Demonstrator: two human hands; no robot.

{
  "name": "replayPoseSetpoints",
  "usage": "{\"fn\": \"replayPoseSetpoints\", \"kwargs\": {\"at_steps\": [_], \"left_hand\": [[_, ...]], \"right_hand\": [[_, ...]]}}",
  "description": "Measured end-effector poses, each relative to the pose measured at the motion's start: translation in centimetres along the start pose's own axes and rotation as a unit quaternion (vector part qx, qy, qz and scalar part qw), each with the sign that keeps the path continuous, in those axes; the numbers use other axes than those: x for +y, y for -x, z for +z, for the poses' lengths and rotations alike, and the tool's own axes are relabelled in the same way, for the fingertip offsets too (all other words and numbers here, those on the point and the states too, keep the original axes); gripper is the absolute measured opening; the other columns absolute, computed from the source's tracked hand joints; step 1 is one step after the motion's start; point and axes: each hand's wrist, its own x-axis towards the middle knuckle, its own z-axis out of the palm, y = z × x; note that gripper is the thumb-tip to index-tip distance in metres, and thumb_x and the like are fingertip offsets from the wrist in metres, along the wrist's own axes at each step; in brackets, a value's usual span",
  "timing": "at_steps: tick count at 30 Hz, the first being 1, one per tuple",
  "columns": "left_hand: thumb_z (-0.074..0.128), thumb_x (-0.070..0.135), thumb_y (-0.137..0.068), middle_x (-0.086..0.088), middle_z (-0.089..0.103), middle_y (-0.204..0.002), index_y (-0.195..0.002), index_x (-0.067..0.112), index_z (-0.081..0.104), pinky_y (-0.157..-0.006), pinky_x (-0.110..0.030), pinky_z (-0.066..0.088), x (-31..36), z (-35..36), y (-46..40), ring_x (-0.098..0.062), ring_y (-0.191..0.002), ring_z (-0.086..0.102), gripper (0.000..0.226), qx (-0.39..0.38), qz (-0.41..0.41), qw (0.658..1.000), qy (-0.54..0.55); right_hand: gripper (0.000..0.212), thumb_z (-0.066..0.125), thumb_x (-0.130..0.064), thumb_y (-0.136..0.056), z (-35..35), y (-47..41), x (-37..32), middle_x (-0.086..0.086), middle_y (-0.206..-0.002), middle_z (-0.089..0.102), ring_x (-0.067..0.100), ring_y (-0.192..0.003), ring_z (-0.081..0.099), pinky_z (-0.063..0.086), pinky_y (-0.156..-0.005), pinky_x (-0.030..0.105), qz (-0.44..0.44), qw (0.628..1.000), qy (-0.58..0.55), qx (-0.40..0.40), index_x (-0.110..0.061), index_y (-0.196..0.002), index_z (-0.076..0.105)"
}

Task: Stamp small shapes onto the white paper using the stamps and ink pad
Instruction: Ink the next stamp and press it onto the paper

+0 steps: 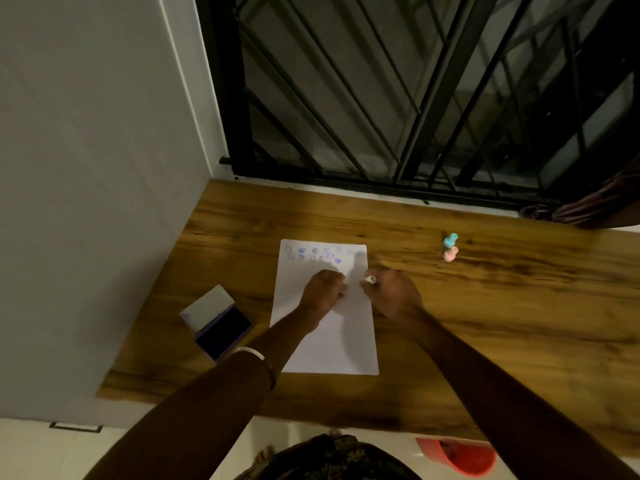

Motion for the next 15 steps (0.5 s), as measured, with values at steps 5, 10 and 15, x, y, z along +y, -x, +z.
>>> {"fn": "replayPoseSetpoints", "kwargs": {"at_steps": [5,10,15], "left_hand": [[0.042,0.03,-0.102,-0.007,0.071,-0.108,-0.106,0.011,0.066,-0.086,-0.023,0.051,-1.1,0.5,0.0,-0.019,-0.098,0.067,0.031,0.067,0.215,0.92,-0.322],[0.052,0.027,-0.097,-0.001,0.071,-0.103,-0.104,0.017,0.067,-0.082,-0.021,0.054,-1.4,1.2,-0.5,-0.014,-0.093,0.067,0.02,0.072,0.302,0.871,-0.381],[0.056,0.034,-0.092,0.0,0.063,-0.12,-0.113,0.021,0.063,-0.091,-0.03,0.051,-0.9,2.7,-1.1,-0.017,-0.108,0.058,0.026,0.068,0.341,0.824,-0.447]], "right_hand": [[0.026,0.055,-0.035,-0.093,-3.2,-1.7,5.2,0.009,-0.096,0.069,0.023,-0.083,0.062,0.053,-0.071,0.035,0.098,0.994,0.041,0.024,-0.014,-0.1,0.068],[0.032,0.05,-0.034,-0.095,-5.3,-3.6,9.9,0.017,-0.11,0.065,0.034,-0.099,0.063,0.055,-0.083,0.041,0.156,0.983,0.1,0.015,-0.01,-0.114,0.061],[0.037,0.05,-0.03,-0.094,-6.0,-4.8,13.0,0.017,-0.112,0.065,0.034,-0.098,0.063,0.053,-0.083,0.039,0.192,0.975,0.107,0.019,-0.01,-0.125,0.053]]}}
